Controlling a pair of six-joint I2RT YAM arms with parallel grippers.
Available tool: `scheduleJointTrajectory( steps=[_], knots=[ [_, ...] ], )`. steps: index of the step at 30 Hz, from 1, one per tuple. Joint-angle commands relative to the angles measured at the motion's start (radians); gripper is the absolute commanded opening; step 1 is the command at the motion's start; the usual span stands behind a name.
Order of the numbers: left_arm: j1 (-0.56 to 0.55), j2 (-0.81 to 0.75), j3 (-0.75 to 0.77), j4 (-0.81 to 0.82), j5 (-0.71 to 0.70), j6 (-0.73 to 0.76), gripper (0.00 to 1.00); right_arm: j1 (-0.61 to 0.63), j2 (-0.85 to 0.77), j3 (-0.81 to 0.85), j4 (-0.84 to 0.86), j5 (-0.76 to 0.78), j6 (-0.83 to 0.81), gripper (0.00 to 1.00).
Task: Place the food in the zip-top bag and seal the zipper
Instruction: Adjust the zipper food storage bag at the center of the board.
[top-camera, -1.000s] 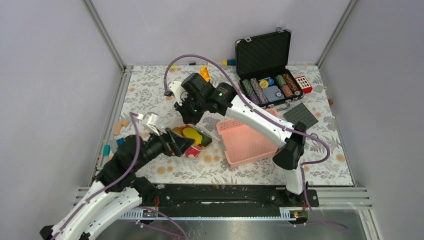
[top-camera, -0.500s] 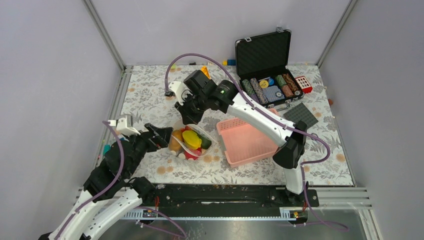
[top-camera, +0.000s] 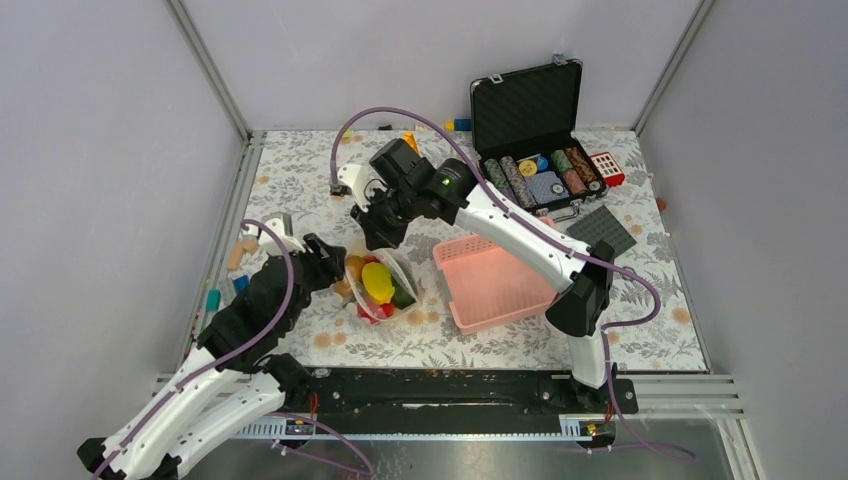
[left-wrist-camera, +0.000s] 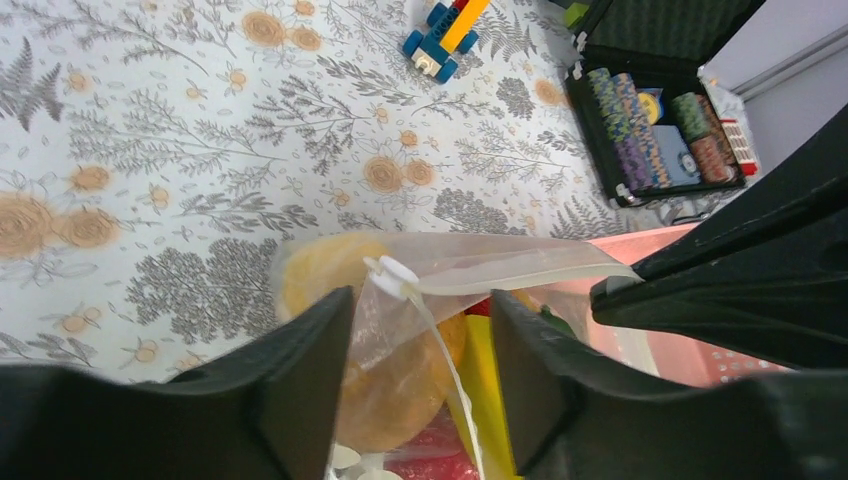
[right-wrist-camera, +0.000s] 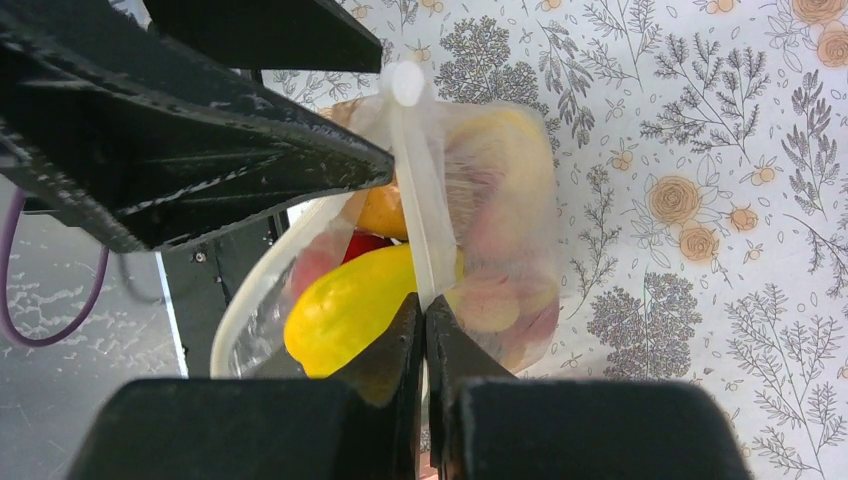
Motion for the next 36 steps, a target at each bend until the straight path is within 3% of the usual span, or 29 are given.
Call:
scheduleJointTrajectory(
  steps=[1,3,5,10,16,20,24,26,32,33,36],
  knots=[
    [0.001,0.021,-0.017,0.079,-0.015,0.018,0.46,-0.008,-0.023,0.003,0.012,-0.037,-0.021,0.01],
    [0.0,0.027,-0.017,0.08,0.007,0.031,0.47,-0.008,-0.025,0.003,0.012,-0.04,-0.021,0.01],
    [0.0,0.029,-0.017,0.076,0.017,0.038,0.61,-0.008,-0.027,0.001,0.012,-0.042,-0.02,0.01],
    [0.001,0.02,-0.023,0.063,0.015,0.04,0.63,-0.008,-0.03,0.0,0.012,-0.037,-0.016,0.01],
    [0.001,0.044,-0.022,0.059,-0.048,0.022,0.42,-0.008,-0.042,-0.018,0.013,-0.081,-0.061,0.02],
    [0.001,0.083,-0.006,0.045,-0.08,0.027,0.3,-0.008,-0.082,-0.114,0.02,-0.16,-0.141,0.07],
    [0.001,0.11,0.006,0.028,-0.088,0.015,0.09,-0.008,-0.145,-0.222,0.101,-0.142,-0.139,0.11],
    [0.001,0.111,0.008,0.02,-0.089,-0.003,0.01,-0.008,-0.178,-0.252,0.138,-0.111,-0.118,0.24],
    [0.0,0.109,0.033,-0.023,-0.089,-0.065,0.0,-0.008,-0.376,-0.493,0.328,-0.008,-0.091,0.93],
    [0.001,0.109,0.039,-0.033,-0.089,-0.071,0.0,-0.008,-0.415,-0.547,0.359,0.016,-0.091,0.99],
    [0.001,0.105,0.047,-0.055,-0.094,-0.091,0.0,-0.008,-0.525,-0.705,0.436,0.058,-0.042,1.0]
  ],
)
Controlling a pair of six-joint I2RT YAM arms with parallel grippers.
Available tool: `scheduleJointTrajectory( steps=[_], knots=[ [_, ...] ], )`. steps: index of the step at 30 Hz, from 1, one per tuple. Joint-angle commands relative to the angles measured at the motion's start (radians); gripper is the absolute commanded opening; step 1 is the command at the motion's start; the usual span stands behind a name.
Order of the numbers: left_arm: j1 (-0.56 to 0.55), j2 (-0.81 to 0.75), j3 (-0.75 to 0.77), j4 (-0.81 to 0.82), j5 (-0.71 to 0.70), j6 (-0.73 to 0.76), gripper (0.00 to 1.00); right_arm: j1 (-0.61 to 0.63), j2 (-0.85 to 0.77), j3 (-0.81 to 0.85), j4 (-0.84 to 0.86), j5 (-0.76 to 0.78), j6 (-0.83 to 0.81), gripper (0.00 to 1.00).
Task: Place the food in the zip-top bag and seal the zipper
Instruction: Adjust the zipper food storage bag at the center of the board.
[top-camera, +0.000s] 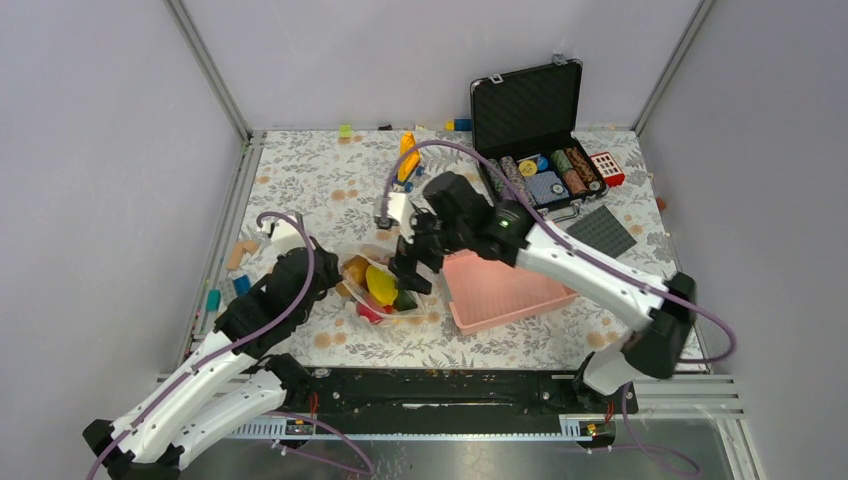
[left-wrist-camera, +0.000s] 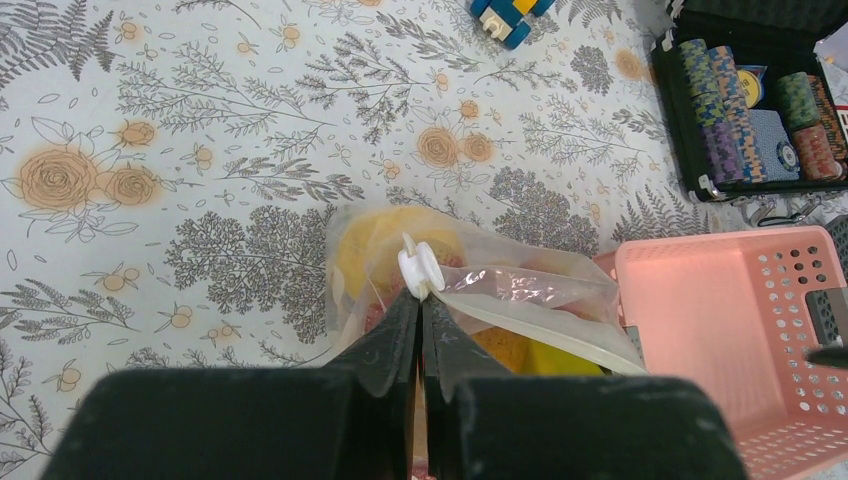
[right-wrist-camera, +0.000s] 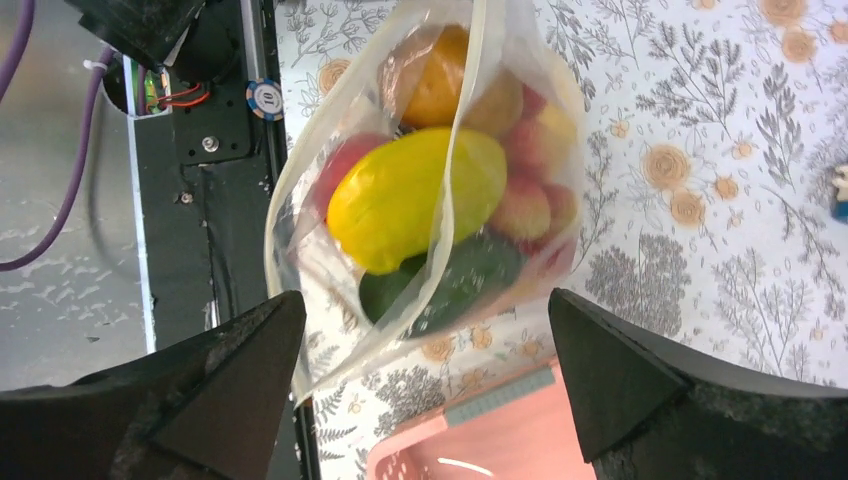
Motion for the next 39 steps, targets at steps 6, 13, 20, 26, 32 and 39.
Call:
scheduleJointTrajectory(
  steps=[6,13,20,26,32,39],
  knots=[
    [0.003,-0.005,0.075,-0.05,-0.038,-0.064,0.0,0.057,-0.375,-0.498,0.39,0.137,0.22,1.0],
    [0.003,-0.001,0.088,-0.05,-0.011,-0.06,0.0,0.174,-0.393,-0.671,0.588,0.433,0.243,1.0],
    [0.002,-0.001,0.091,-0.054,-0.001,-0.062,0.0,0.186,-0.367,-0.735,0.759,0.441,0.25,0.96],
    [0.002,0.001,0.105,-0.065,-0.003,-0.065,0.0,0.188,-0.312,-0.713,0.758,0.361,0.258,0.8],
    [0.003,0.001,0.116,-0.081,-0.015,-0.07,0.0,0.189,-0.323,-0.734,0.778,0.351,0.281,0.45],
    [0.002,0.002,0.157,-0.159,-0.093,-0.079,0.0,0.189,-0.384,-0.738,0.778,0.449,0.272,0.12]
  ],
)
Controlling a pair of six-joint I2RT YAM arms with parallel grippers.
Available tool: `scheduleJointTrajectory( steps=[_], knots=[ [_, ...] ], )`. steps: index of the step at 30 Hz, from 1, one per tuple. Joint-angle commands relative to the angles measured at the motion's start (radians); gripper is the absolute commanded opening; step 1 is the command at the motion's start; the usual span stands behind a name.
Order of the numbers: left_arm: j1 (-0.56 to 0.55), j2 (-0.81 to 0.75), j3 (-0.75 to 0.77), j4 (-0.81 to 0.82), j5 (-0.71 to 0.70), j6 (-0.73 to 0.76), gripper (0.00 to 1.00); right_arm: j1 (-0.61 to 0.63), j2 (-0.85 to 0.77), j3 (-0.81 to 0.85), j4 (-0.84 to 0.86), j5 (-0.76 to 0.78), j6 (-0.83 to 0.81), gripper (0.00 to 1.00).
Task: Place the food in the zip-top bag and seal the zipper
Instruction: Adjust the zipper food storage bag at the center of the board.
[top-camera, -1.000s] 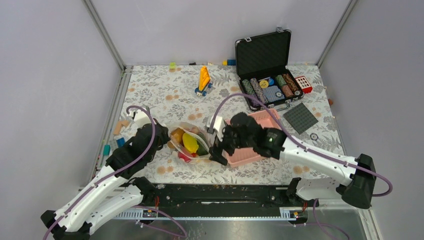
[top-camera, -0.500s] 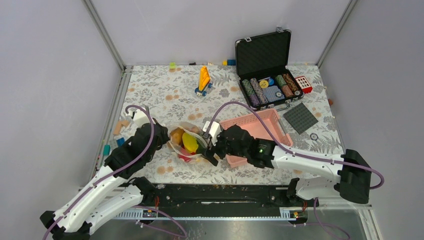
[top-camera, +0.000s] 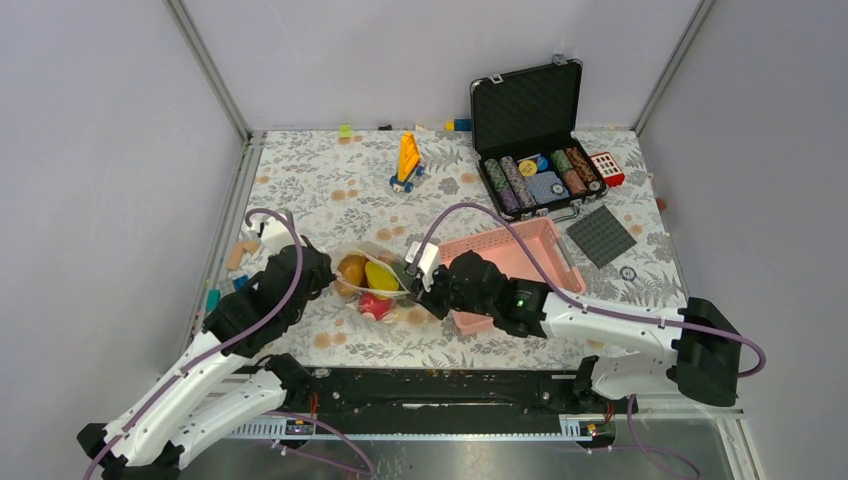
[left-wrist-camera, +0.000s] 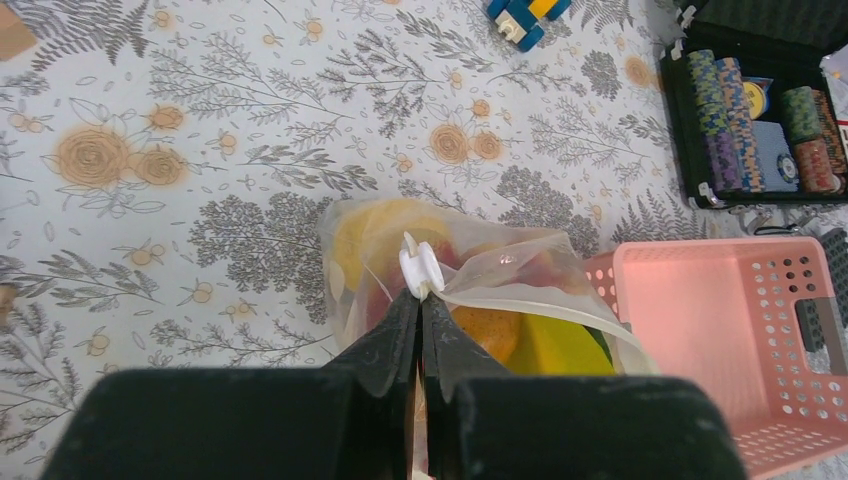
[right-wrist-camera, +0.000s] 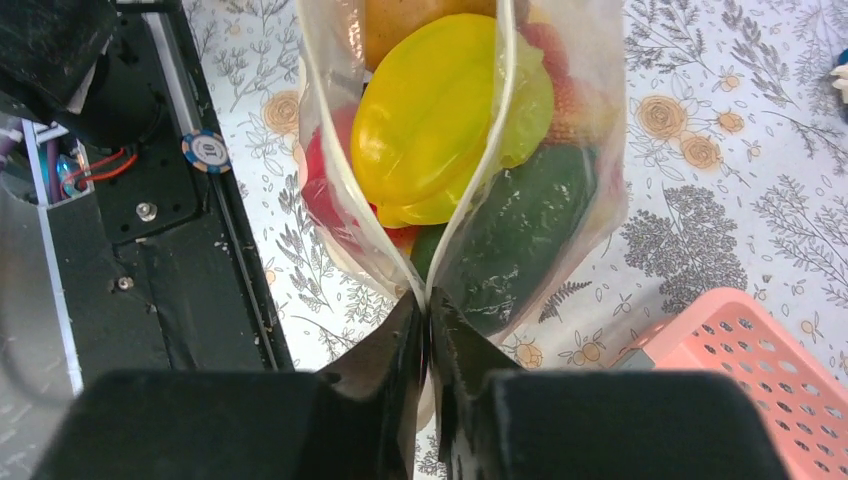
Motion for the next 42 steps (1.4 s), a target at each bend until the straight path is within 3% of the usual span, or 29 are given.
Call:
scheduleJointTrajectory(
  steps=[1,2,7,12,14,16,18,19,20,29,35,42],
  knots=[
    [0.003,-0.004,0.079,-0.041,-0.092,-0.014,0.0,0.009,-0.068,0.014,0.044,0.091,-0.02,0.06],
    [0.002,-0.008,0.089,-0.054,-0.102,-0.014,0.0,0.008,-0.07,0.028,0.025,0.113,-0.032,0.0],
    [0.003,-0.029,0.126,-0.111,-0.113,-0.02,0.0,-0.009,-0.071,0.116,-0.074,0.246,-0.146,0.0],
    [0.002,-0.038,0.106,-0.103,-0.039,-0.027,0.04,-0.134,-0.069,0.185,-0.176,0.009,-0.217,0.0],
    [0.003,-0.056,0.079,-0.039,0.046,0.011,0.11,-0.157,-0.055,0.218,-0.226,-0.095,-0.288,0.0],
    [0.003,-0.09,0.037,0.06,0.135,0.065,0.25,-0.166,-0.035,0.234,-0.273,-0.192,-0.362,0.0],
    [0.003,-0.138,-0.018,0.162,0.212,0.111,0.59,-0.174,-0.009,0.25,-0.303,-0.249,-0.392,0.0],
    [0.003,-0.166,-0.046,0.203,0.239,0.127,0.87,-0.178,0.005,0.261,-0.32,-0.258,-0.396,0.0],
    [0.003,-0.193,-0.072,0.24,0.257,0.143,0.97,-0.183,0.019,0.268,-0.332,-0.255,-0.398,0.0],
    [0.002,-0.359,-0.28,0.493,0.307,0.262,0.99,-0.331,0.069,0.325,-0.396,-0.355,-0.425,0.0],
    [0.003,-0.356,-0.336,0.649,0.417,0.355,0.99,-0.411,0.109,0.382,-0.472,-0.359,-0.525,0.0],
    [0.002,-0.277,-0.342,0.661,0.29,0.394,0.99,-0.491,0.169,0.475,-0.515,-0.482,-0.574,0.0]
  ],
)
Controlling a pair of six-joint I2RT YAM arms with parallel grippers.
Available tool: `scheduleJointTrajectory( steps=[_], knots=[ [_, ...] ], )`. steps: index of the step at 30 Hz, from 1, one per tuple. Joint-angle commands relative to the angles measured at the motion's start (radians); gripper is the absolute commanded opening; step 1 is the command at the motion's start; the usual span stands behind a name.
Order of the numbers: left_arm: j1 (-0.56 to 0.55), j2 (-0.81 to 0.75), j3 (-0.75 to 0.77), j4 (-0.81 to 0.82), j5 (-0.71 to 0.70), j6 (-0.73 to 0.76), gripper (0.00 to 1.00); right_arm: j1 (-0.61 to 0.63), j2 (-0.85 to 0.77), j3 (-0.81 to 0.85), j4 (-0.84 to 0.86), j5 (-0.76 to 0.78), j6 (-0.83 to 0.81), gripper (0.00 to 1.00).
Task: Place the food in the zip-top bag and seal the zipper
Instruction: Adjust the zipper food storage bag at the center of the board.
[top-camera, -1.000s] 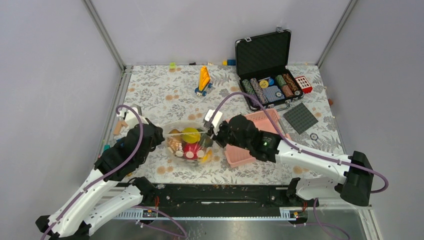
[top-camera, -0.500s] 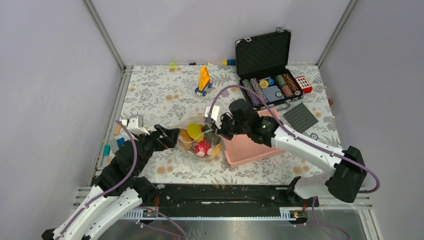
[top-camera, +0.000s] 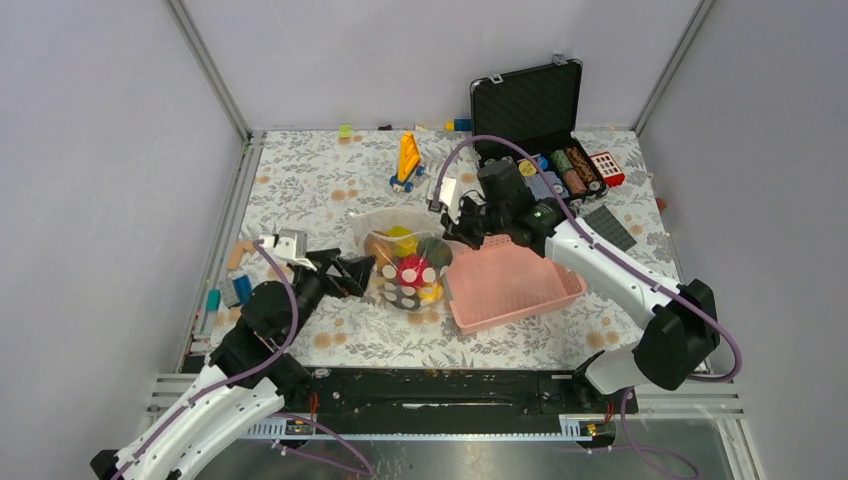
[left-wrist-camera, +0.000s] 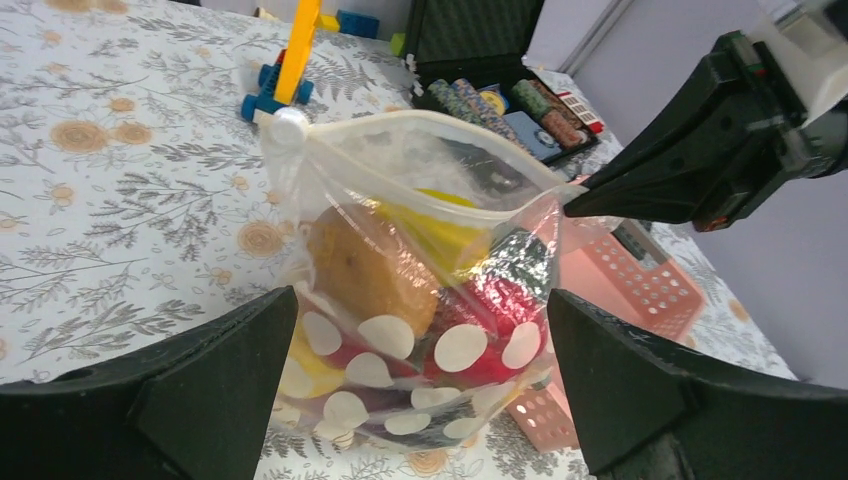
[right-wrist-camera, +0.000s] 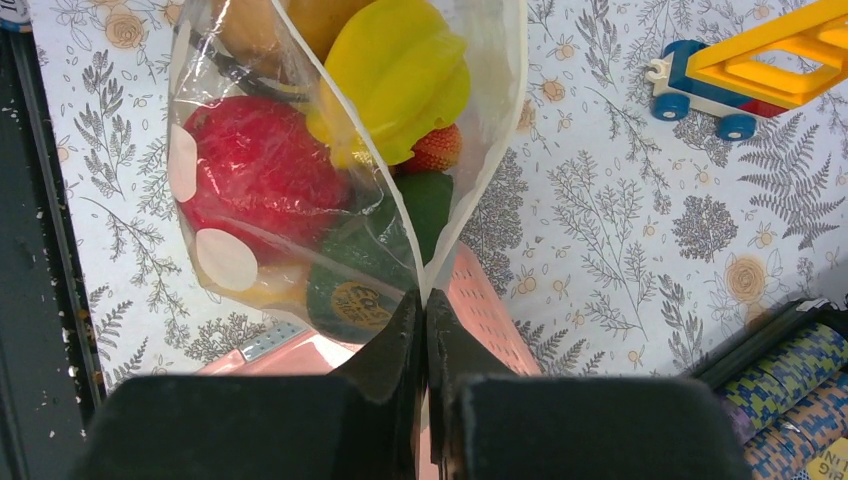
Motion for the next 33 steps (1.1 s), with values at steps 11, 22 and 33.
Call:
scheduleJointTrajectory(
  steps=[11,22,33],
  knots=[
    [0.066,-0.117,-0.16,0.237,0.039,0.193,0.99,-0.032,0.037,0.091,-0.061,-0.165,-0.095,0.0],
    [0.69,0.249,-0.196,0.609,1.058,0.056,0.99,-0.032,-0.031,0.049,-0.022,-0.196,-0.068,0.0],
    [0.822,0.443,-0.222,0.893,1.309,0.018,0.99,-0.032,-0.049,0.047,-0.043,-0.216,-0.075,0.0]
  ],
)
